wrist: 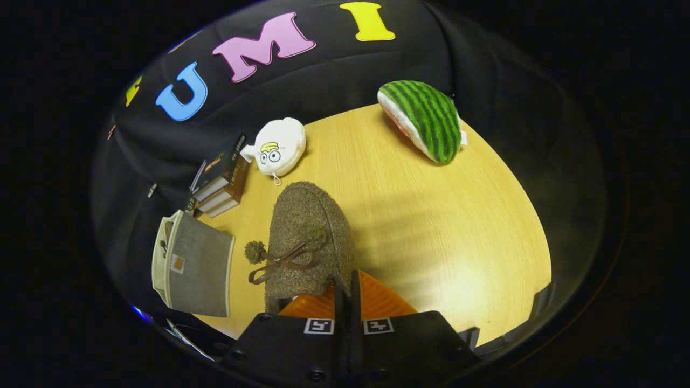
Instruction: Open the storage box then place both shoes into the box .Put the left shoe in first, then the right shoe, with the right side of both shoes facing outward in a uniform manner.
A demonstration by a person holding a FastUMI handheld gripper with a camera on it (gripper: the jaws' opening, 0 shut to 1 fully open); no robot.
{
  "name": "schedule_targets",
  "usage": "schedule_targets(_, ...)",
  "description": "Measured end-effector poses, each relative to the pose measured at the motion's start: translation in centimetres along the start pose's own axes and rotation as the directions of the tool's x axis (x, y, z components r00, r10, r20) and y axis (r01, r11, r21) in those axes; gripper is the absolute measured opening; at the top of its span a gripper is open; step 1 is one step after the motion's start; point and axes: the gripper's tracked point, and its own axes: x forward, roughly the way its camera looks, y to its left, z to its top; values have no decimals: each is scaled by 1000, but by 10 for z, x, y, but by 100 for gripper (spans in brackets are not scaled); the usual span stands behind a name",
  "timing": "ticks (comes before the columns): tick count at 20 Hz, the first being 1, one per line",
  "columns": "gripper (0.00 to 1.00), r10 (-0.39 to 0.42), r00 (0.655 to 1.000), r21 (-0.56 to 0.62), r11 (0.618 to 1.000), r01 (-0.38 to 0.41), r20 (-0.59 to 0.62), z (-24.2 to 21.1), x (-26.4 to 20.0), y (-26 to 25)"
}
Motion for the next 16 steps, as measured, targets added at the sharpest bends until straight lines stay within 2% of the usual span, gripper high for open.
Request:
schedule_targets(4, 5, -6, 996, 36, 999, 3, 89, 13, -35, 54)
schedule_targets(9, 5, 71, 984, 149, 984, -95, 163, 17, -67, 141)
schedule_targets(12, 5, 119, 978, 182, 972, -150, 174, 12, -69, 198)
schedule_targets(16, 5, 145, 973, 169, 970, -176, 180, -2, -54, 263)
